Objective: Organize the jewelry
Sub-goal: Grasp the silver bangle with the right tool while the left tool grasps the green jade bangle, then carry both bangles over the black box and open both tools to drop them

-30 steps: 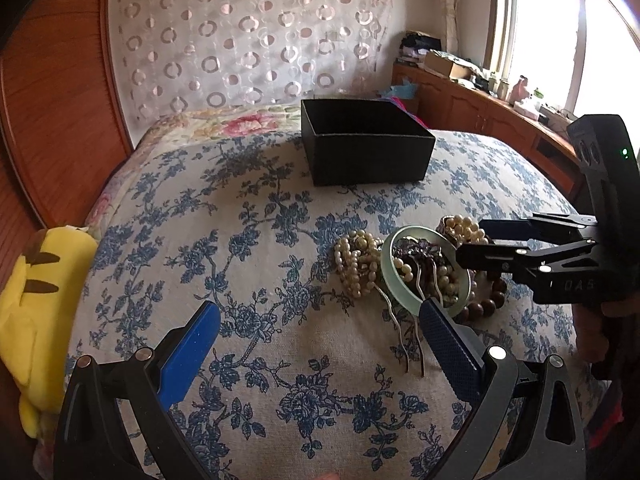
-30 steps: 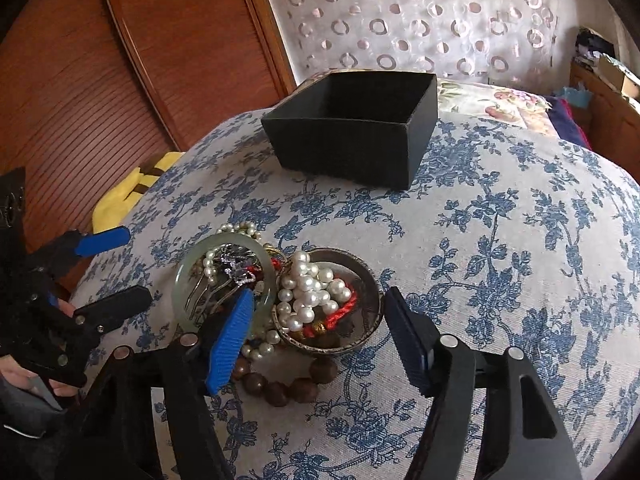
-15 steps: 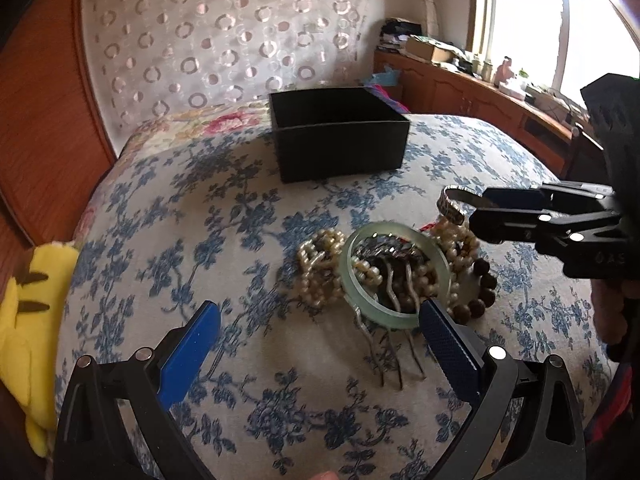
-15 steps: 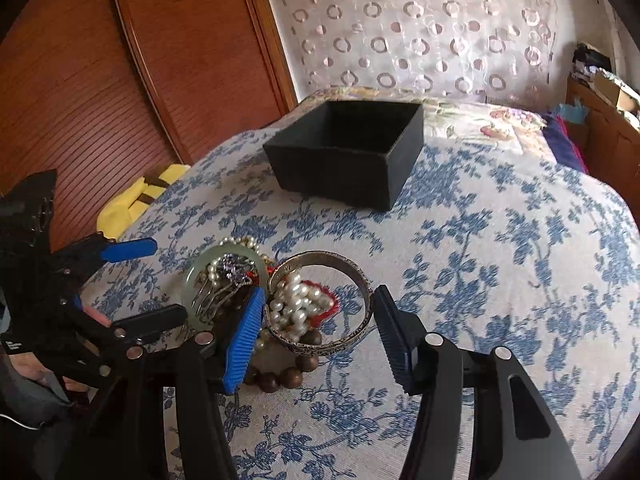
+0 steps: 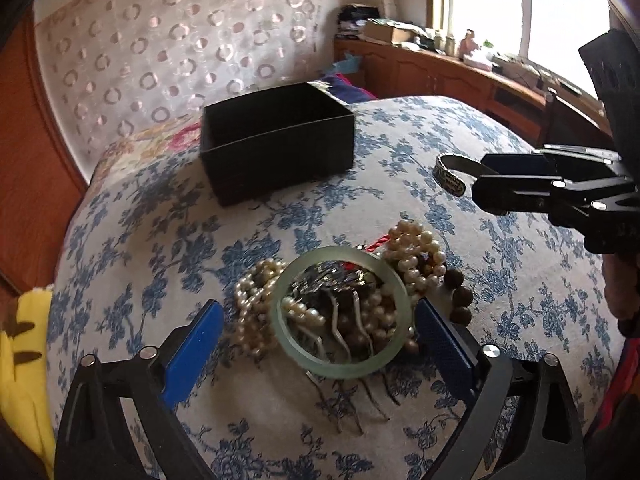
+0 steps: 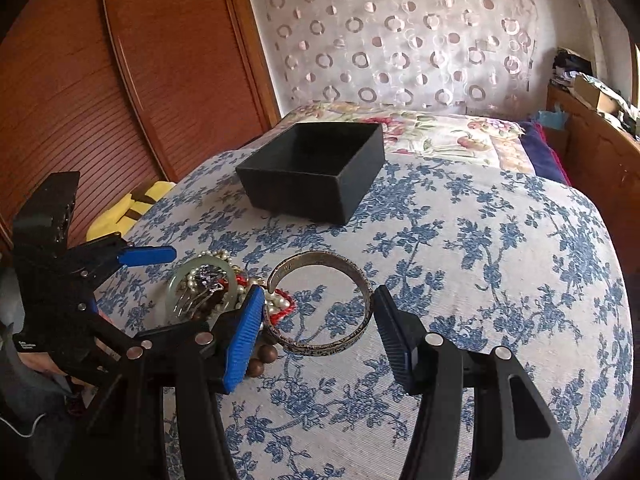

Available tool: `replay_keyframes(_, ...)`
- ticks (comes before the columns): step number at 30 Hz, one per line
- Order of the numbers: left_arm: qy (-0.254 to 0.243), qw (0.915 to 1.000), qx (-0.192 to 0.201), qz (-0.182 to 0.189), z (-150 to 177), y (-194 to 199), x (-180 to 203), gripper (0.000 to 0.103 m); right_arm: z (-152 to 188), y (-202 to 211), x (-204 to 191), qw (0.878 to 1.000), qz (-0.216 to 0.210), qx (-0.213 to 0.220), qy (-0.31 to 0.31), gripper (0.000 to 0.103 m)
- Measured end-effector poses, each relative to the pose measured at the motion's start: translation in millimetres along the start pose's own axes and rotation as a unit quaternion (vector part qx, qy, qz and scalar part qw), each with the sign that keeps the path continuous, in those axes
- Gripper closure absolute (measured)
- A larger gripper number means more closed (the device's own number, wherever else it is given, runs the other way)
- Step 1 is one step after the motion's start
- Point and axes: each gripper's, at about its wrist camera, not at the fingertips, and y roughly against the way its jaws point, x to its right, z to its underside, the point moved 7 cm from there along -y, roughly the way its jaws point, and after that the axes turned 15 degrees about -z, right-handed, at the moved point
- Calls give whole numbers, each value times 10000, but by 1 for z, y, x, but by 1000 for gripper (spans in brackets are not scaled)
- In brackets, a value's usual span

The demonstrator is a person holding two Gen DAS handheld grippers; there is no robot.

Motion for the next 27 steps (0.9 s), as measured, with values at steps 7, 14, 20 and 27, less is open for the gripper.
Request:
replay_keyframes(7, -474, 9987, -3, -181, -4, -8, 11, 18, 5, 3, 3, 10000, -6, 20, -37, 44)
replay_keyframes(14, -156, 9998, 93, 86, -6, -1, 0, 34, 7, 3, 3, 10000, -2, -3, -32, 44)
replay_keyframes(20, 169, 9992, 293, 192, -15, 10, -11, 34, 3, 1, 2, 10000, -2, 17, -10, 44)
replay_keyframes(27, 483, 9973, 516, 201, -37, 17, -32, 34, -25, -5, 0, 9998, -53, 148, 145, 44)
